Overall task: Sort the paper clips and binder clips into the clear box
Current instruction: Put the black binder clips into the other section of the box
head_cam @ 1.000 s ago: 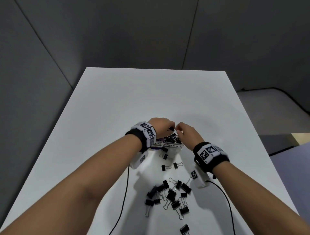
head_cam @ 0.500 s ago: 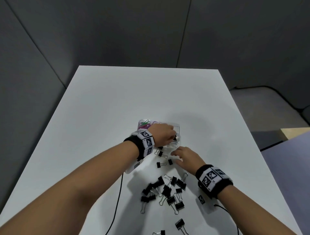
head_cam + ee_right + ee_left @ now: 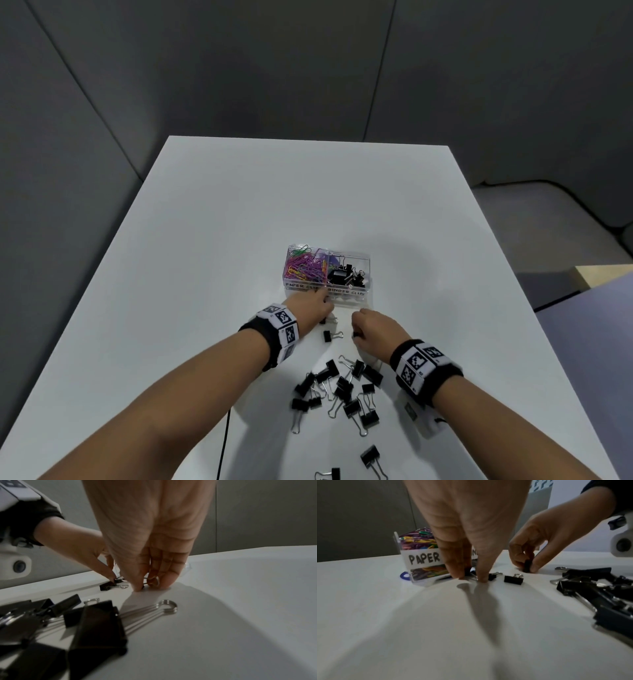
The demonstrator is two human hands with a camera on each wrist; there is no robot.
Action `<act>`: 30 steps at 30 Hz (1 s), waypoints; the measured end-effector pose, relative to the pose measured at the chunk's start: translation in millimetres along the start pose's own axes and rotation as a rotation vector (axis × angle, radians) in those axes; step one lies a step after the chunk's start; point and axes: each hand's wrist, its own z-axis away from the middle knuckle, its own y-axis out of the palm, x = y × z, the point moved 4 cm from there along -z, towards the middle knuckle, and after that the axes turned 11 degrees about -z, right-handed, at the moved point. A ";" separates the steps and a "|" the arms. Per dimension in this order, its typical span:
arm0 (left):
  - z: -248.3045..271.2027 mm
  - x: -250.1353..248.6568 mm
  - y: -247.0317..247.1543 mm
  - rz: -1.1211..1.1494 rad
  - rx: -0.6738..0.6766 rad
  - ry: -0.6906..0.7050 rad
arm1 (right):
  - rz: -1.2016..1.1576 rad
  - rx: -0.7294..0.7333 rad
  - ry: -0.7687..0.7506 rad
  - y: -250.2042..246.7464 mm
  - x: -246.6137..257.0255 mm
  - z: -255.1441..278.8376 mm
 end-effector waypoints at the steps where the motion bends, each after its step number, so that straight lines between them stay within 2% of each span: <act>1: 0.7 1.7 2.8 0.029 -0.004 -0.020 | -0.016 0.002 0.006 0.9 -0.3 -0.7; 3: 2.8 6.8 7.2 0.139 0.009 -0.089 | -0.073 -0.012 0.026 0.1 -0.8 -2.1; 6: 9.3 14.5 9.8 0.321 0.121 -0.175 | -0.118 -0.012 0.086 1.6 -2.2 -3.4; 14: 22.7 21.9 15.6 0.233 0.203 -0.167 | -0.092 0.037 0.016 8.5 22.4 -6.8; 19: 32.5 19.7 18.7 0.379 0.166 -0.230 | -0.070 0.087 0.063 15.7 30.7 -20.4; 24: 44.2 8.7 17.7 0.356 0.124 -0.148 | -0.052 0.123 0.120 18.4 29.3 -24.1; 30: 67.9 -2.5 33.7 0.332 0.174 -0.087 | -0.004 0.078 0.105 23.1 32.5 -11.5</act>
